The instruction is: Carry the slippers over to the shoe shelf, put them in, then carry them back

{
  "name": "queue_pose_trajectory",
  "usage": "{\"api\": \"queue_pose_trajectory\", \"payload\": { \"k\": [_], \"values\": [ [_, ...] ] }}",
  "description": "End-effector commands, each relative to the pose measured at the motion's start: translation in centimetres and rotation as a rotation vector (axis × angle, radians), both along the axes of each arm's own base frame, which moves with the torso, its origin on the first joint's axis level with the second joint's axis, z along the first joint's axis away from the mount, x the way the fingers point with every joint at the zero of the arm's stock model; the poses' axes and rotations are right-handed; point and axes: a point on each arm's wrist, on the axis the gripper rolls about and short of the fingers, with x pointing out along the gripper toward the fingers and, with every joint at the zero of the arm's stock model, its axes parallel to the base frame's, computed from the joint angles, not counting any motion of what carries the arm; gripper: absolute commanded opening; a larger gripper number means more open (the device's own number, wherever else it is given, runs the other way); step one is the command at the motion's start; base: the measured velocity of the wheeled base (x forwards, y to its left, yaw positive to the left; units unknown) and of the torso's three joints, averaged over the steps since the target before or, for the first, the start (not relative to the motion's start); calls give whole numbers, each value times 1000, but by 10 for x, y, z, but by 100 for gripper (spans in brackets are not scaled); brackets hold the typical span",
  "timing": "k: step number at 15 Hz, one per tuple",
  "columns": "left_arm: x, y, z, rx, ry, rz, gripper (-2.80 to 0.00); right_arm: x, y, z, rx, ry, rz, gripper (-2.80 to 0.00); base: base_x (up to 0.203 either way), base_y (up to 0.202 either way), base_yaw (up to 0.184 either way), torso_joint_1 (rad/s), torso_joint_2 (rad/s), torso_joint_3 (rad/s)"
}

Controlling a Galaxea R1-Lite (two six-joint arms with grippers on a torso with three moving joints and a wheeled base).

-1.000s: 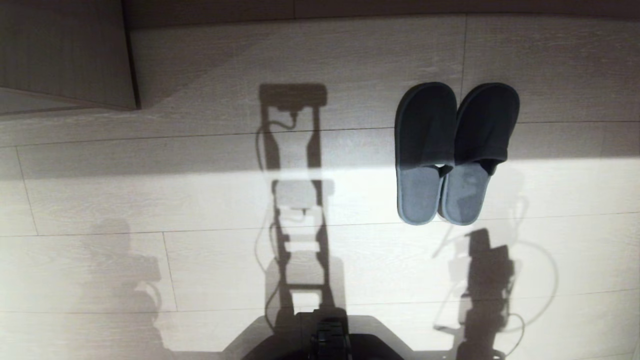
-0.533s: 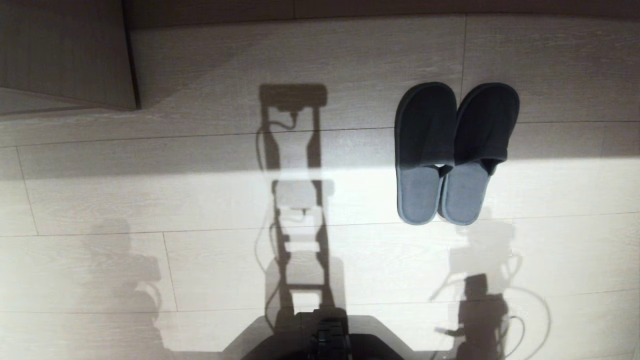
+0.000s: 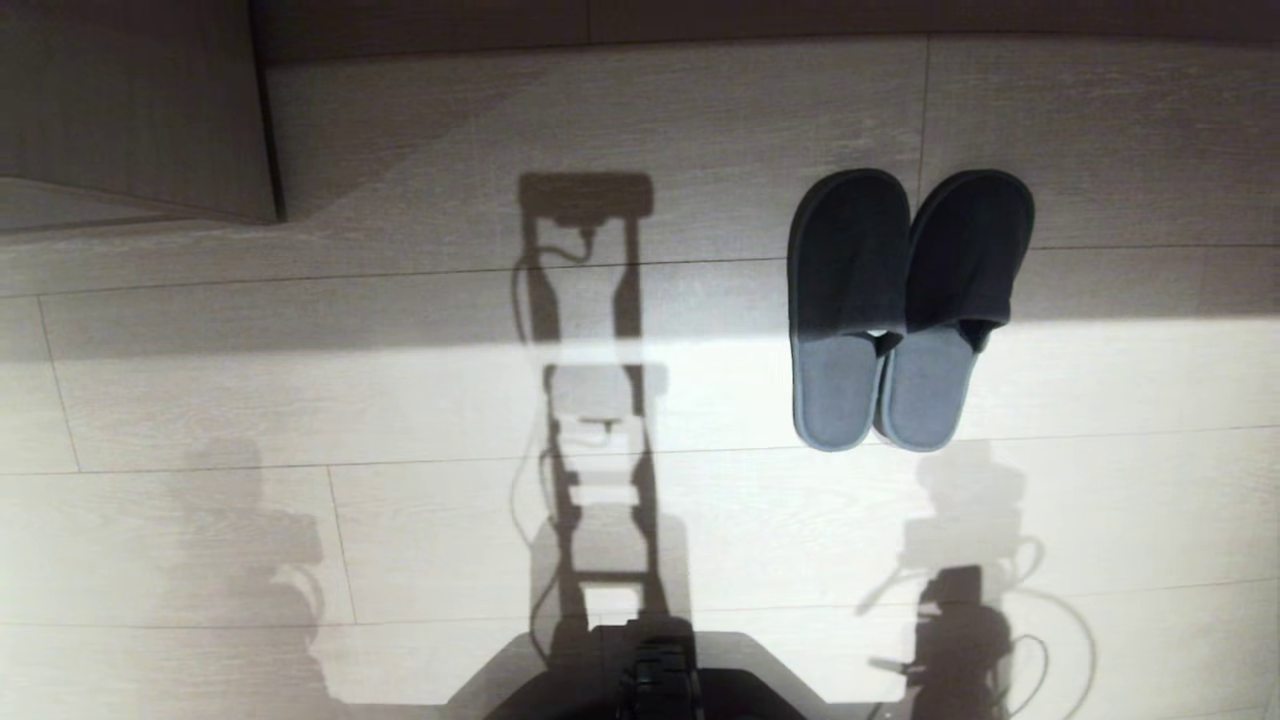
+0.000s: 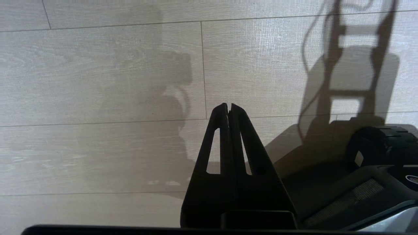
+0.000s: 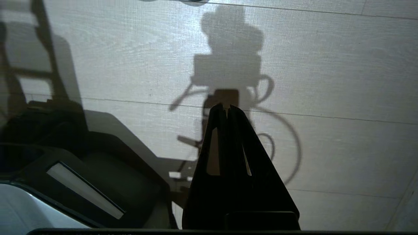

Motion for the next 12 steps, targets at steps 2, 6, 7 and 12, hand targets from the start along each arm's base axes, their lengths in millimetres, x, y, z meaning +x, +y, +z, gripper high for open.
{"api": "queue_pose_trajectory", "payload": {
  "k": [2,6,7,12],
  "values": [
    [0,0,0,-1,-1,0,-280,0,0,0,35,4,-5,-280,0,0,0,5,4,175],
    [0,0,0,-1,-1,1,-280,0,0,0,53,3,-13,-280,0,0,0,0,4,197],
    [0,0,0,-1,-1,1,-280,0,0,0,53,3,-13,-280,0,0,0,3,7,198],
    [0,0,0,-1,-1,1,-280,0,0,0,53,3,-13,-280,0,0,0,3,0,203]
  ]
}}
